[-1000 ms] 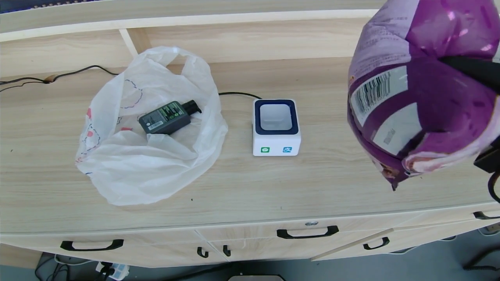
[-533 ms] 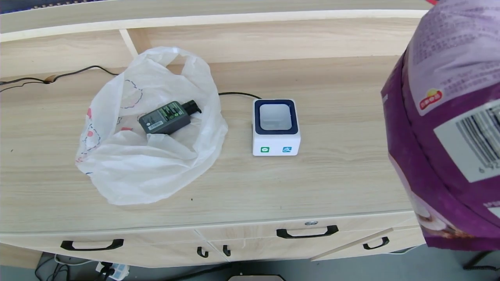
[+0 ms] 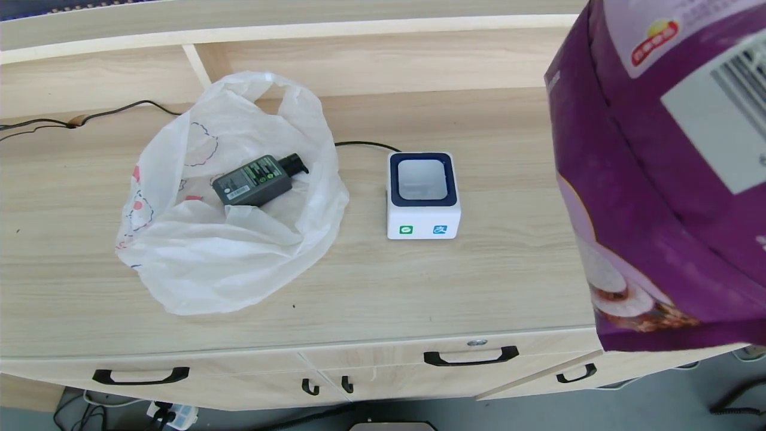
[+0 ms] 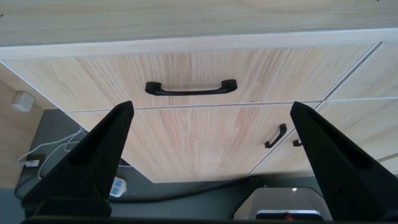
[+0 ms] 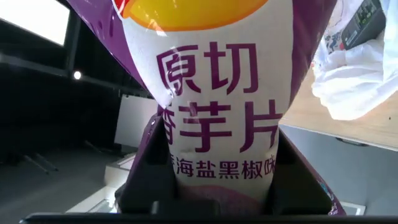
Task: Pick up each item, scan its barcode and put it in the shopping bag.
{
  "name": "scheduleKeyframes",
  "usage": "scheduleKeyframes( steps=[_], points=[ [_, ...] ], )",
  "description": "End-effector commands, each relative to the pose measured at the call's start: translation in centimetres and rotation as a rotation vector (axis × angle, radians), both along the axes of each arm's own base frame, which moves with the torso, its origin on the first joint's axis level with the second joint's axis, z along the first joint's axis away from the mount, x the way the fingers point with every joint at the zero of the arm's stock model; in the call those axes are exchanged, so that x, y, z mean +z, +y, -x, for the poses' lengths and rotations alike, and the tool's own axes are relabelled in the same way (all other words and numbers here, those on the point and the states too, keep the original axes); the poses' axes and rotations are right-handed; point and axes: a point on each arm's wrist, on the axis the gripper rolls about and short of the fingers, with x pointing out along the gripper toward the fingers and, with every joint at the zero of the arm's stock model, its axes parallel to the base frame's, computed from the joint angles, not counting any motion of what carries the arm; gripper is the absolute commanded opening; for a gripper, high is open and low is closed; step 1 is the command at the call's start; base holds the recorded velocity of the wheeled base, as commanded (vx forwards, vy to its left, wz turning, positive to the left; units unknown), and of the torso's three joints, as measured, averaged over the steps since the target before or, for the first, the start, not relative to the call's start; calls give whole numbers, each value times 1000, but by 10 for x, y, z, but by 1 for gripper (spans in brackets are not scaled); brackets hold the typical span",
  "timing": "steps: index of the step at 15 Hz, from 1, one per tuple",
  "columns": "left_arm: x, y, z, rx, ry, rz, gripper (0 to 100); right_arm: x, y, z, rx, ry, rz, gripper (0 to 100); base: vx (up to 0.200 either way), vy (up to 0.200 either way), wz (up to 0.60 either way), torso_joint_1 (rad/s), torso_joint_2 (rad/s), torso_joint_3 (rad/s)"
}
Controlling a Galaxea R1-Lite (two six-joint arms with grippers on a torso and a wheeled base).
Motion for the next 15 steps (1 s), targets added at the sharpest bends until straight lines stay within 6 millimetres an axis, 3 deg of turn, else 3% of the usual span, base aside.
scheduleKeyframes(
  steps=[1, 15],
  points=[
    [0, 0, 0, 0, -1, 1, 100, -14, 10, -6, 23, 49, 39, 0, 0, 0, 0, 0, 0, 0],
    [0, 0, 0, 0, 2, 4, 100, -21, 15, -10, 44, 12, 105, 0, 0, 0, 0, 0, 0, 0]
  ],
)
